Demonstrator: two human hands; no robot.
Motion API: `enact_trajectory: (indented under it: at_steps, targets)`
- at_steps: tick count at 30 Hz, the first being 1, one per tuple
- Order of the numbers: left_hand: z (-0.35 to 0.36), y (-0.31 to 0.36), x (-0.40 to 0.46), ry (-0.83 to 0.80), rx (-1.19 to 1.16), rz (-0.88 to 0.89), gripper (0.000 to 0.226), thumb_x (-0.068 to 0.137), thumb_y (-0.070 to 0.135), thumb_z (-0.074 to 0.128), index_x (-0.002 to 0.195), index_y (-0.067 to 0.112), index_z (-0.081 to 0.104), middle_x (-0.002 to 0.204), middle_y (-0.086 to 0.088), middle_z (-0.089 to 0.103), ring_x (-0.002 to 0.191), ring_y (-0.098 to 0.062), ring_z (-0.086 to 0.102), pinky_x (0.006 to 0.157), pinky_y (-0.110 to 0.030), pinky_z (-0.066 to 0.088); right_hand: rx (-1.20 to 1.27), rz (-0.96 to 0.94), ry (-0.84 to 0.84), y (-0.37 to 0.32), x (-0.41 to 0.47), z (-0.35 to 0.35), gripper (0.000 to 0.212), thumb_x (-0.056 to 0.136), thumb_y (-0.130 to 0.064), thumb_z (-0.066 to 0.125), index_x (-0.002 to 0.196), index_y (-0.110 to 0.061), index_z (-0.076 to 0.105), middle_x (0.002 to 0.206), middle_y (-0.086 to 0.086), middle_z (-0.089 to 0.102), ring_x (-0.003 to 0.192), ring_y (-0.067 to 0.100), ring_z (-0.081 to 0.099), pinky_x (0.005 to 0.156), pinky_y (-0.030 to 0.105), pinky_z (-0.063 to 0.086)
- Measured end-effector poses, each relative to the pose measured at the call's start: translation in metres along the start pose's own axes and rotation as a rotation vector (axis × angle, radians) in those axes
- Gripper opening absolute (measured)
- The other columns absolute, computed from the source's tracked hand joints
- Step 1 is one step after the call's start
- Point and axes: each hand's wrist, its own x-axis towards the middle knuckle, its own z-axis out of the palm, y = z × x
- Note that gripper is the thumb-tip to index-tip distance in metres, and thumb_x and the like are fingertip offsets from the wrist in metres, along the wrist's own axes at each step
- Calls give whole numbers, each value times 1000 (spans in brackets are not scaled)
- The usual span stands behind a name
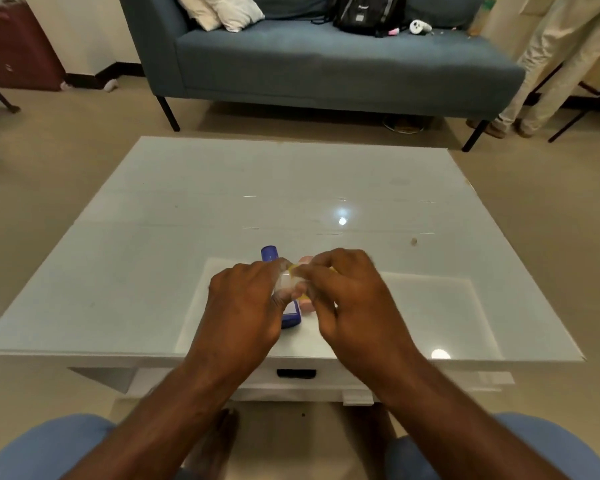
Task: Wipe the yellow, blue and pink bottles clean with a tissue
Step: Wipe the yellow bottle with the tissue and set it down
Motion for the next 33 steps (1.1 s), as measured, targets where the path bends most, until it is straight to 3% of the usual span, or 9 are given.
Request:
enact_trajectory:
  at_steps: [2, 5, 10, 15, 18, 20, 25, 30, 33]
  targets:
    - [0, 0, 2, 18, -1, -23, 41, 84, 29, 70, 121, 10, 65, 109, -12, 72, 96, -35, 67, 90, -47, 47, -78, 45, 70, 15, 6, -4, 23, 88, -15, 79, 111, -18, 78, 106, 3, 74, 105, 28, 62, 86, 37, 50]
    - [-1, 0, 4, 54, -20, -34, 50, 87, 46, 55, 128, 17, 61, 116, -6, 70, 101, -29, 64, 93, -44, 44, -98, 216, 165, 36, 13, -14, 15, 95, -21, 73, 109, -21, 79, 102, 0, 74, 104, 28, 61, 87, 30, 40]
    - [3, 1, 4, -2, -61, -135, 52, 89, 39, 57, 135, 16, 54, 130, -9, 63, 115, -27, 59, 104, -37, 40, -36, 23, 16, -3, -6, 0, 29, 87, -14, 71, 115, -14, 76, 113, 9, 71, 108, 29, 62, 86, 39, 55]
    - [1, -7, 5, 83, -101, -62, 60, 85, 56, 42, 129, 19, 59, 115, -4, 70, 98, -22, 63, 90, -37, 47, -120, 151, 217, 35, 12, -14, 15, 94, -19, 75, 108, -18, 80, 100, 2, 75, 102, 28, 61, 85, 40, 52]
    - [5, -9, 4, 81, -140, -85, 53, 91, 55, 42, 127, 20, 59, 113, -1, 70, 96, -19, 63, 90, -36, 52, -12, 73, 107, 13, 3, -6, 20, 94, -14, 73, 113, -17, 77, 109, 2, 71, 108, 23, 59, 87, 26, 47]
    - [8, -9, 2, 63, -210, -127, 44, 93, 51, 46, 124, 22, 60, 110, 2, 70, 94, -15, 63, 85, -32, 53, 1, -6, 31, -1, -5, 1, 25, 92, -15, 72, 116, -16, 76, 115, 4, 70, 111, 23, 59, 87, 29, 51]
    - [11, -13, 4, -17, -285, -246, 46, 95, 57, 32, 112, 25, 61, 96, 9, 68, 84, -8, 63, 73, -25, 49, 19, 191, 178, 30, 15, -9, 19, 99, -25, 68, 116, -22, 77, 108, -2, 72, 105, 21, 61, 89, 36, 52]
    - [12, -4, 2, -68, -417, -327, 58, 86, 63, 20, 80, 20, 59, 77, 3, 67, 73, -11, 64, 73, -25, 47, 29, 12, 58, 9, 6, 4, 26, 97, -28, 65, 120, -20, 75, 115, 0, 71, 114, 18, 55, 94, 32, 47]
    - [10, -7, 5, -41, -442, -375, 64, 91, 60, 18, 79, 16, 63, 71, 4, 67, 71, -10, 64, 72, -25, 47, -26, 65, 167, 26, 17, -6, 23, 99, -31, 66, 118, -22, 76, 111, -5, 73, 114, 16, 51, 95, 39, 48]
